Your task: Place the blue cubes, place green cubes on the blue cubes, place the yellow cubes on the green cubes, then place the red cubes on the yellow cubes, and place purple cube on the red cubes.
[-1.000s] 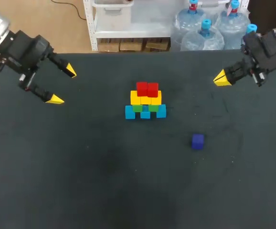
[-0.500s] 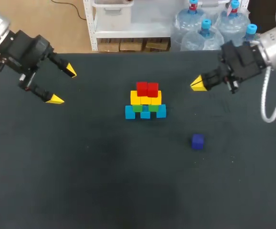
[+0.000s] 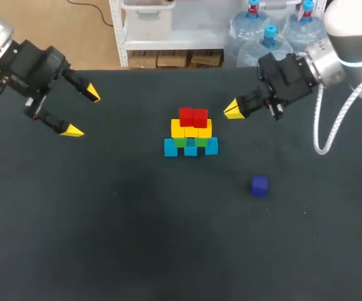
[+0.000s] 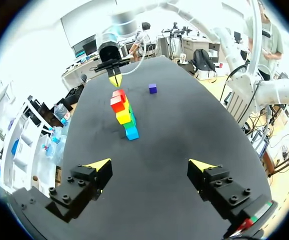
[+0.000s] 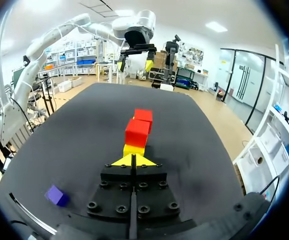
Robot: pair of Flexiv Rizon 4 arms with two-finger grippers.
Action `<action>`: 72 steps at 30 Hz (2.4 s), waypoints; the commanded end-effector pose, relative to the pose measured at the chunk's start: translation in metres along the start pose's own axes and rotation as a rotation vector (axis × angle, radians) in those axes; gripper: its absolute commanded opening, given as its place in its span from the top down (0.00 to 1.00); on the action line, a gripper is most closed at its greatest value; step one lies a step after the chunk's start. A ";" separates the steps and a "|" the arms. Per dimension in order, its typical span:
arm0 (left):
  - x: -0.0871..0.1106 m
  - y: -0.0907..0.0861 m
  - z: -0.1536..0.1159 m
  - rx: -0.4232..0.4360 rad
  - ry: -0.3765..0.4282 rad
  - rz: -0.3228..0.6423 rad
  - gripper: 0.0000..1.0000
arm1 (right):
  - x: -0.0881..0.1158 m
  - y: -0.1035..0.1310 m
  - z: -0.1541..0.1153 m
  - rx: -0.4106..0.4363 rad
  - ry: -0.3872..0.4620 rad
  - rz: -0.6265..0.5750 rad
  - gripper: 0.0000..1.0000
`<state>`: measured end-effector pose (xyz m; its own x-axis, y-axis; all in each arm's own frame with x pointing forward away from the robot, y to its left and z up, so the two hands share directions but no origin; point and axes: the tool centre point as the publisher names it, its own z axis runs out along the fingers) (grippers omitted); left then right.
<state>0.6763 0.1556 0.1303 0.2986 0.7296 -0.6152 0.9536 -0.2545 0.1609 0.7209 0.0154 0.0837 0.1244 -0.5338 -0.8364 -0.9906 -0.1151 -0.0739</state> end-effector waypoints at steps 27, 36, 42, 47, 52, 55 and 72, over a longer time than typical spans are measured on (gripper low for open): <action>0.001 -0.001 0.000 -0.003 -0.002 0.003 0.00 | -0.021 -0.012 0.021 -0.052 0.001 -0.031 1.00; 0.001 -0.001 0.000 -0.003 -0.002 0.003 0.00 | -0.027 -0.007 0.019 -0.061 -0.001 -0.040 1.00; 0.001 -0.001 0.000 -0.003 -0.002 0.003 0.00 | -0.028 -0.006 0.018 -0.066 0.000 -0.043 1.00; 0.001 -0.001 0.000 -0.003 -0.002 0.003 0.00 | -0.026 -0.007 0.024 -0.070 0.001 -0.042 1.00; 0.001 -0.001 0.000 -0.003 -0.002 0.003 0.00 | -0.025 -0.008 0.028 -0.074 -0.001 -0.043 1.00; 0.001 -0.001 0.000 -0.003 -0.002 0.003 0.00 | -0.025 -0.010 0.030 -0.075 -0.003 -0.043 1.00; 0.001 -0.001 0.000 -0.003 -0.002 0.003 0.00 | -0.024 -0.007 0.023 -0.073 -0.003 -0.044 1.00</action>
<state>0.6763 0.1556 0.1303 0.2985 0.7296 -0.6153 0.9536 -0.2544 0.1610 0.7261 0.0506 0.0908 0.1673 -0.5229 -0.8358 -0.9767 -0.2032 -0.0684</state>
